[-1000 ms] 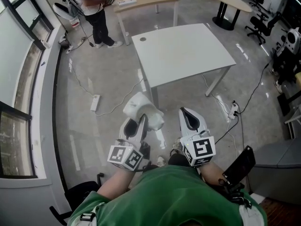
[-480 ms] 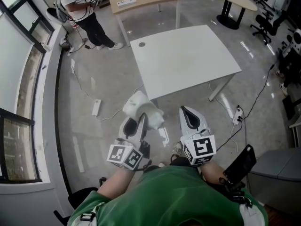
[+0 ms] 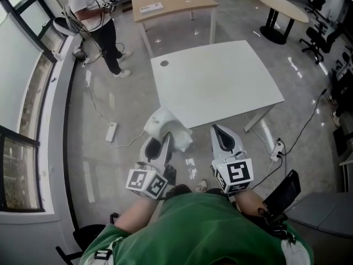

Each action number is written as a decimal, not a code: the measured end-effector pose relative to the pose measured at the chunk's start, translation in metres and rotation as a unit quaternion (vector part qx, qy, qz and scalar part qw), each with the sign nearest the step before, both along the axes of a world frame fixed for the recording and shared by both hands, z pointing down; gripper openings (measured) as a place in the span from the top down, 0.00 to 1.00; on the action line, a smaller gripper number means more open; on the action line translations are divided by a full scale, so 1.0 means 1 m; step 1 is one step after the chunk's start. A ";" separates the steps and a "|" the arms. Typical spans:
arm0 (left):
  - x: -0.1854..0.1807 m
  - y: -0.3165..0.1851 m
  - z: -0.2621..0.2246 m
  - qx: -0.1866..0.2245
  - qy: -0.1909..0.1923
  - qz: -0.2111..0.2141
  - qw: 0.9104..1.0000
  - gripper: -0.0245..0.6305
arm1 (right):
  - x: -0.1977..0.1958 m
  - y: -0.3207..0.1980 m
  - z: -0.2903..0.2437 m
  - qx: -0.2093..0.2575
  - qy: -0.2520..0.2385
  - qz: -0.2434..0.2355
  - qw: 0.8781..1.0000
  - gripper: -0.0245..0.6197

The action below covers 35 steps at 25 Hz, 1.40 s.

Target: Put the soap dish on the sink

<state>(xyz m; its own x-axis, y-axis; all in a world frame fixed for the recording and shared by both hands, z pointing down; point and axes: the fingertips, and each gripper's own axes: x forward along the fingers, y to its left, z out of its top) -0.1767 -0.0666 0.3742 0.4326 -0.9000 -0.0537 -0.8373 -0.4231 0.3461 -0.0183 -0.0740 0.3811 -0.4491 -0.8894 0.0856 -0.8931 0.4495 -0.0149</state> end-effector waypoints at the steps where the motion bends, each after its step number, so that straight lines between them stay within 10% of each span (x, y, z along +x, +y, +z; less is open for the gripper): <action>1: 0.004 -0.005 0.000 0.000 0.001 0.000 1.000 0.73 | 0.004 -0.005 0.001 0.000 0.000 0.000 1.000 0.96; 35: 0.030 -0.246 0.036 -0.040 0.023 0.093 0.995 0.73 | 0.018 -0.230 0.010 -0.028 0.029 0.068 0.997 0.96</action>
<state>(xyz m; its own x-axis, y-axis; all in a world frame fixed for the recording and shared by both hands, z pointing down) -0.1471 -0.3130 0.4098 0.5900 -0.8073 -0.0083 -0.7303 -0.5381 0.4209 -0.0004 -0.3042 0.3910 -0.3177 -0.9347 0.1595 -0.9458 0.3244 0.0168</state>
